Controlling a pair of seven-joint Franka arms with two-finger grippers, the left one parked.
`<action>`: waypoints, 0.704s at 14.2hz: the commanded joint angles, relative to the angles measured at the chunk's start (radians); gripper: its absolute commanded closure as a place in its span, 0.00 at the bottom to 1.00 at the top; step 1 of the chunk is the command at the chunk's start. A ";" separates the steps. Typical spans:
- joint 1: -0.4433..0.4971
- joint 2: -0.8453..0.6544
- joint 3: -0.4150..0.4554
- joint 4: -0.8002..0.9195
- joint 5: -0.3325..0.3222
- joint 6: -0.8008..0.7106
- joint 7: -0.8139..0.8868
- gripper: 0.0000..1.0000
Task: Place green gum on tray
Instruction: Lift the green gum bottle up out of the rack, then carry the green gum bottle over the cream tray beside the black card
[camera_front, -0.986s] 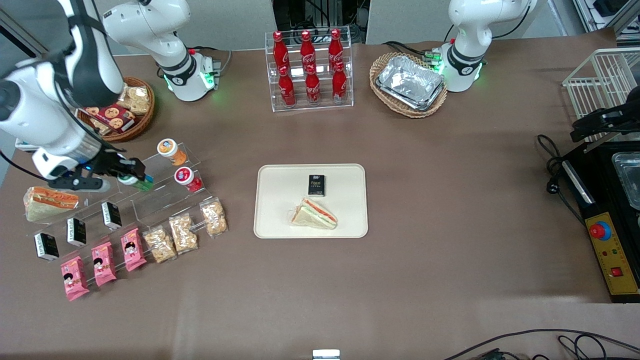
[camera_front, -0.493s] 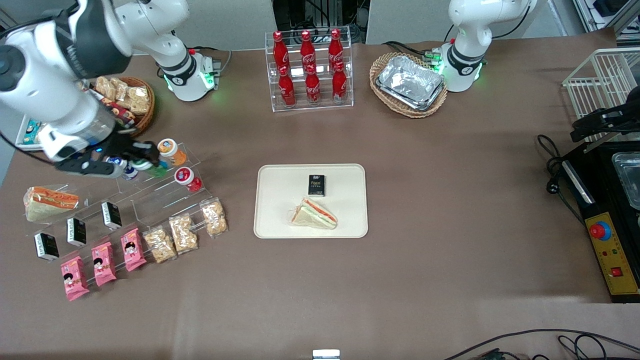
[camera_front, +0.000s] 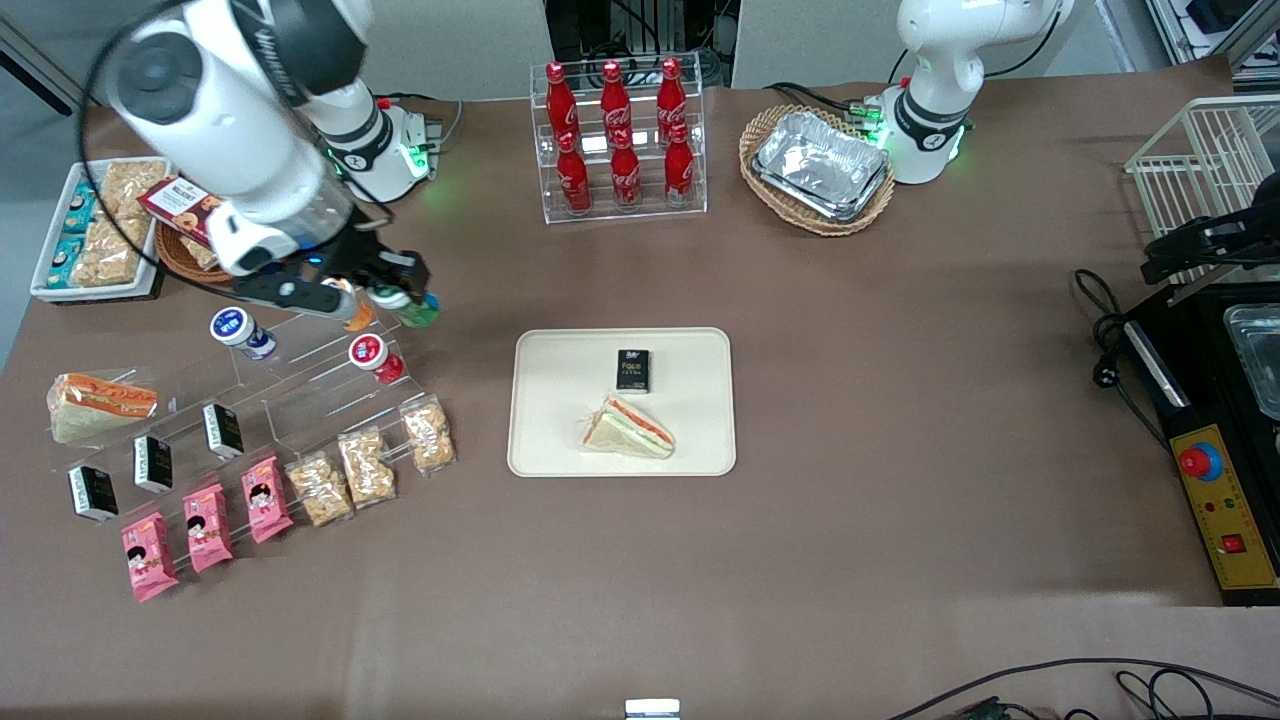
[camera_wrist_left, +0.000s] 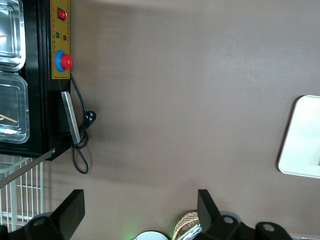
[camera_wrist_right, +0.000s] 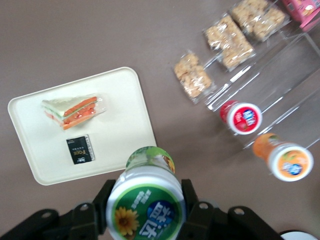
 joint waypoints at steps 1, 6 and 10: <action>0.121 0.100 -0.014 0.037 0.018 0.078 0.160 0.83; 0.190 0.259 -0.014 0.033 0.043 0.199 0.203 0.83; 0.226 0.364 -0.012 -0.021 0.063 0.317 0.209 0.83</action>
